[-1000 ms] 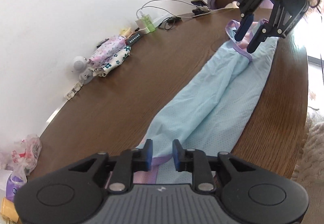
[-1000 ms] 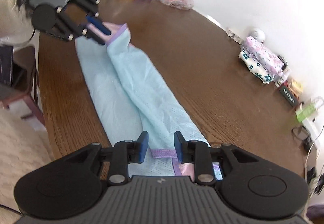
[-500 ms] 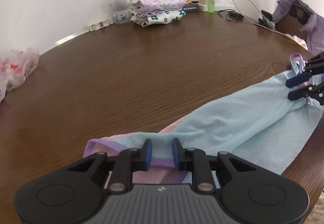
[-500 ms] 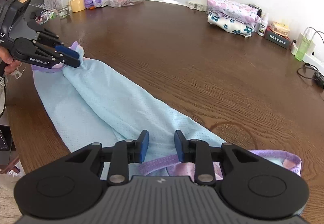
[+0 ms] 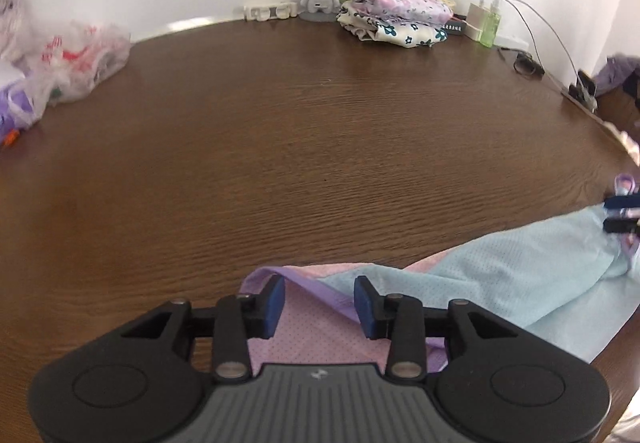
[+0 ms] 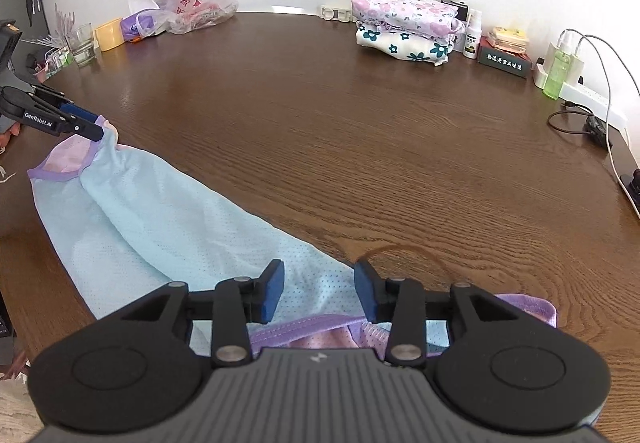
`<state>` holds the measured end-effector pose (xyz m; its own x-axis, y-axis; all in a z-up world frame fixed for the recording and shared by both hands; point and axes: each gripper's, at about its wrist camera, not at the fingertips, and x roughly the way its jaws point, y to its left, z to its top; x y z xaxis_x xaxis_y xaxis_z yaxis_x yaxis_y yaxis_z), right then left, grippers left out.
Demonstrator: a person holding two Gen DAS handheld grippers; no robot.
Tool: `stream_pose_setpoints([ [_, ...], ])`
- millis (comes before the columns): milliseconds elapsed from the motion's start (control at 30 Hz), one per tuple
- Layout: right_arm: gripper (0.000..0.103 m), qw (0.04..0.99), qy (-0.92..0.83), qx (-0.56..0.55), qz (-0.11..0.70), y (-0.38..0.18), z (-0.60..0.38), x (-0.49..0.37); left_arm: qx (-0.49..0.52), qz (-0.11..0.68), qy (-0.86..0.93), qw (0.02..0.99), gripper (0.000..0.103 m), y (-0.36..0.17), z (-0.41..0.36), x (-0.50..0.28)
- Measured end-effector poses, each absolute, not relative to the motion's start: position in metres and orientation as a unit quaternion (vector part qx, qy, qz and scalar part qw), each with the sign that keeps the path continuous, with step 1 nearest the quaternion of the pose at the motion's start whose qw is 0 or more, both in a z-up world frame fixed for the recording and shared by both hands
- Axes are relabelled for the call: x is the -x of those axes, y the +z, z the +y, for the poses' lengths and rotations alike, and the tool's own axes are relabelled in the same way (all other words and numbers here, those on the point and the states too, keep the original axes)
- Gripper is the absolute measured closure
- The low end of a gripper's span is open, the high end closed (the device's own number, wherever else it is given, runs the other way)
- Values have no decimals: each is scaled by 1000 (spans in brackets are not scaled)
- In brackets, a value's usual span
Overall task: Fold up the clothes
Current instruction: 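Grasp the lavender-trimmed edge with the left tool while the right tool grasps it too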
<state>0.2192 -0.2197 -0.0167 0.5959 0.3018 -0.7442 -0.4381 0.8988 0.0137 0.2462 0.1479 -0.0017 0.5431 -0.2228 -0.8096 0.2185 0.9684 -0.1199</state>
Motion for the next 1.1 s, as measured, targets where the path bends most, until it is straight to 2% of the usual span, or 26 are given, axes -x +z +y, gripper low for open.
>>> stream_pose_setpoints([
  [100,61,889,208,96,398,-19,-216,-220,38,465,-116,877,73,-5,154,-252],
  [133,60,888,207,101,398,-20,-215,-220,48,463,-115,878,97,-5,156,-253],
  [167,60,888,206,104,398,-21,-214,-219,58,461,-114,878,102,-4,158,-253],
  [300,57,890,197,112,396,-24,-216,-217,49,436,-84,895,103,-2,164,-249],
  [433,53,895,180,98,396,-28,-225,-217,80,437,-74,893,101,-8,173,-240],
  [567,53,901,181,93,383,-21,-229,-212,69,419,-52,904,80,2,171,-223],
  [667,53,908,202,86,356,-6,-225,-202,42,379,-47,923,71,21,160,-212],
  [800,57,902,251,93,339,6,-205,-189,16,362,-116,925,70,31,128,-211],
  [867,68,893,272,111,342,4,-190,-185,1,368,-157,916,72,27,107,-213],
  [1100,70,879,264,132,376,-25,-178,-177,-48,399,-222,888,75,-5,71,-205],
])
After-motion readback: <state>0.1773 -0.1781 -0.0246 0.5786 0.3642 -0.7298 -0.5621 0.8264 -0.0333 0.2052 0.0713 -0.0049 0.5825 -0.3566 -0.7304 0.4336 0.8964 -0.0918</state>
